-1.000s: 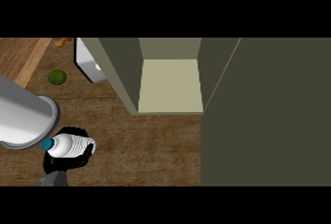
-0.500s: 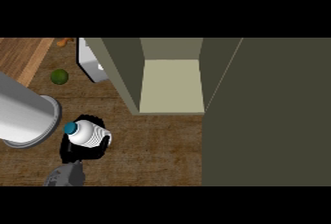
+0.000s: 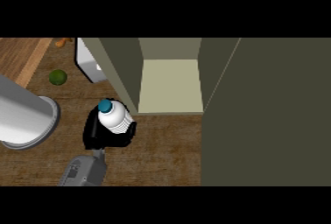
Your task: Pick up the bottled water, place it into the cabinet and close the cabinet
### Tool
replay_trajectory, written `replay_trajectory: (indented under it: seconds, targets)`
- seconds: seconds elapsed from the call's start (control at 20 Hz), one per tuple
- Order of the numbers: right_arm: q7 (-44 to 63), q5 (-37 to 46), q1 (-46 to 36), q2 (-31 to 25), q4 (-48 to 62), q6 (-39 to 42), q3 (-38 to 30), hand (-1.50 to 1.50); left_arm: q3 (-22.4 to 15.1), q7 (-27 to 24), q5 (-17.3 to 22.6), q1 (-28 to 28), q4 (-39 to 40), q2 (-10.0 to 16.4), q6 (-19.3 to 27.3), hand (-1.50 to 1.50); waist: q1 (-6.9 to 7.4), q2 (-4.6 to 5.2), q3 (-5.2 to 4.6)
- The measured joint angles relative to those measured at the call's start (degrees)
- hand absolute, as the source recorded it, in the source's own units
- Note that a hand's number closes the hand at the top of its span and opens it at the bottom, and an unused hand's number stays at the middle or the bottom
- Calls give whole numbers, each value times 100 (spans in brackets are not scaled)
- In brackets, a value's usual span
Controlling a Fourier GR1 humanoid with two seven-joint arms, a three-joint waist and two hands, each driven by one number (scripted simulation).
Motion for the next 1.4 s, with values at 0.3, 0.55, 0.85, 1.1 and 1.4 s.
replay_trajectory:
  seconds: [0.3,0.55,0.85,1.1,1.4]
  targets:
    - [90,-81,-184,-174,21,-67,-133,-150,-905,321,156,-478,-271,-28,1269,150,-37,20,-3]
    - [153,-150,-245,-174,27,-125,-138,-150,-1378,517,116,-920,-130,-34,2264,150,-69,28,-4]
    - [165,-247,-266,-282,43,-52,-248,-150,-1391,891,-4,-1814,615,-36,2932,150,-118,41,-5]
    - [189,-341,-262,-323,72,6,-326,-150,-1383,880,90,-2341,1374,-36,3190,150,-140,52,-6]
    - [247,-454,-251,-318,77,-19,-308,-150,-1251,833,440,-2988,2165,-37,3223,150,-175,65,-8]
